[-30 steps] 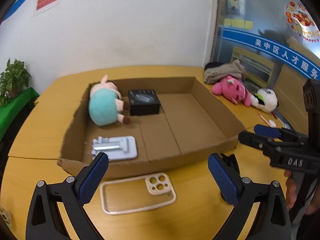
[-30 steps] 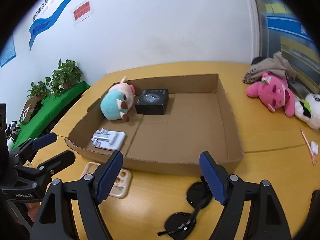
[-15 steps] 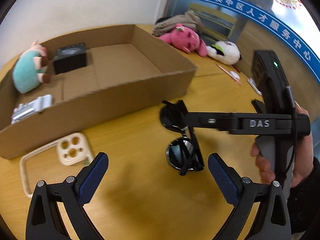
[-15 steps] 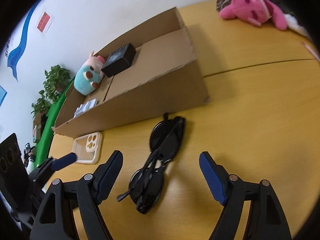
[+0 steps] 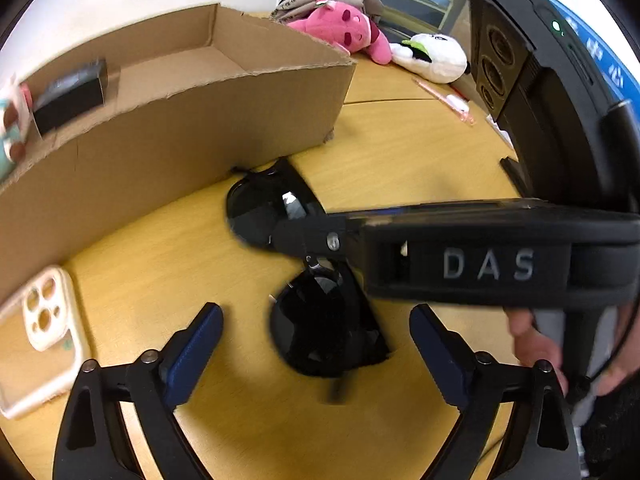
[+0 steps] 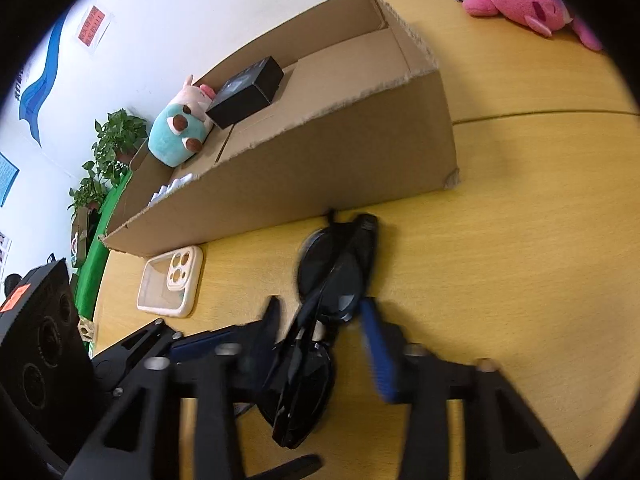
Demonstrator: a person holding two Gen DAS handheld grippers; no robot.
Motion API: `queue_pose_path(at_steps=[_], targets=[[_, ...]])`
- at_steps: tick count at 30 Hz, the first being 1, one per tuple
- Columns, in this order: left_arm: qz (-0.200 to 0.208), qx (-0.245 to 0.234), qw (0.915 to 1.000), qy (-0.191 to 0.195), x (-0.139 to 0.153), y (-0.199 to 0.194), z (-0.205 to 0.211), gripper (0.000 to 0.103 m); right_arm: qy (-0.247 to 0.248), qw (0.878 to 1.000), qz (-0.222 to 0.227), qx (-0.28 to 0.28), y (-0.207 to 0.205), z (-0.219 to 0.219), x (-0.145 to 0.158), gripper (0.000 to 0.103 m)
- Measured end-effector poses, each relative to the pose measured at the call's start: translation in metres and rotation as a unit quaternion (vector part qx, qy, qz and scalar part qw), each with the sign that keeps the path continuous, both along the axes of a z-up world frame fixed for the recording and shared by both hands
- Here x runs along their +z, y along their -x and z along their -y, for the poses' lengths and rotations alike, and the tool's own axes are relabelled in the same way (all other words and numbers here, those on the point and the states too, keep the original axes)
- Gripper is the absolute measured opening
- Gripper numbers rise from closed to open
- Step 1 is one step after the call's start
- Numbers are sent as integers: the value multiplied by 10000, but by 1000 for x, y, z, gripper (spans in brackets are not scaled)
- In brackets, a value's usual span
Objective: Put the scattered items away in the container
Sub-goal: 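Close both grippers on the black sunglasses' frame, then lift the sunglasses with both grippers and carry them over the box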
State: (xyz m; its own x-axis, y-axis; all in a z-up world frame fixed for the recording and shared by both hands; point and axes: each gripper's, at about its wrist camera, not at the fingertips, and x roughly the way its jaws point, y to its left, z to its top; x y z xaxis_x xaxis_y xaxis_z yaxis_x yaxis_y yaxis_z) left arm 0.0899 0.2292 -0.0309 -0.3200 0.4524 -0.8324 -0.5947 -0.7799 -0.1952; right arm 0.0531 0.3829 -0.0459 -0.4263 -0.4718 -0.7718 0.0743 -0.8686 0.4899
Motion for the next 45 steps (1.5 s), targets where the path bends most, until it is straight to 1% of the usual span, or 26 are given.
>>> queue_pose_path(at_steps=[1,2,5,7,10,12,13,15,16,18,20,26,32,39,41,42,43,44,45], targets=[[-37,-30,10000,57,-1,-1,-2,92,39,10000,19,27,0,0,-2,20],[-64,-75,9999,66,-1,-2,-3,91,83,9999,30,61,-1,0,-2,20],[-20,-133,9999,-14,1,-1,-2,81,113,9998,40,126,-3,2,-3,17],[61,-209,9997,-120,2,-3,0,67,108,9998,38,136,-3,4,-3,17],[116,-208,9996,-147,2,-3,3,66,132,9998,26,158,-4,5,-1,15],[131,-176,9996,-186,3,-3,6,62,190,9997,-15,161,-5,5,1,11],[126,-164,9996,-210,4,-4,9,57,200,9997,-23,160,-6,5,2,11],[150,-147,9994,-259,6,-4,14,49,159,9998,-21,150,-7,6,3,11],[167,-158,9994,-277,6,-5,16,39,170,9998,-7,140,-8,6,3,11],[228,-193,9989,-362,6,-7,18,34,187,9998,3,110,-9,6,2,11],[174,-197,9991,-322,6,-10,19,34,204,9997,11,108,-9,7,3,11],[146,-157,9991,-374,8,-16,28,34,248,9997,3,87,-14,13,5,10],[139,-105,9987,-489,12,-21,39,32,499,9988,-5,-20,-18,15,6,10],[118,35,9975,-695,18,-24,54,32,549,9983,-205,52,-23,20,20,10],[168,149,9965,-799,17,-22,60,35,564,9980,-259,73,-23,22,24,10],[200,212,9961,-835,16,-21,63,40,579,9979,-286,75,-23,23,26,10],[232,287,9953,-900,15,-20,67,48,595,9977,-313,71,-23,23,28,10],[242,337,9945,-962,14,-19,70,52,617,9975,-337,75,-22,24,31,10],[261,382,9935,-1040,14,-18,73,59,630,9973,-360,86,-22,25,32,10]])
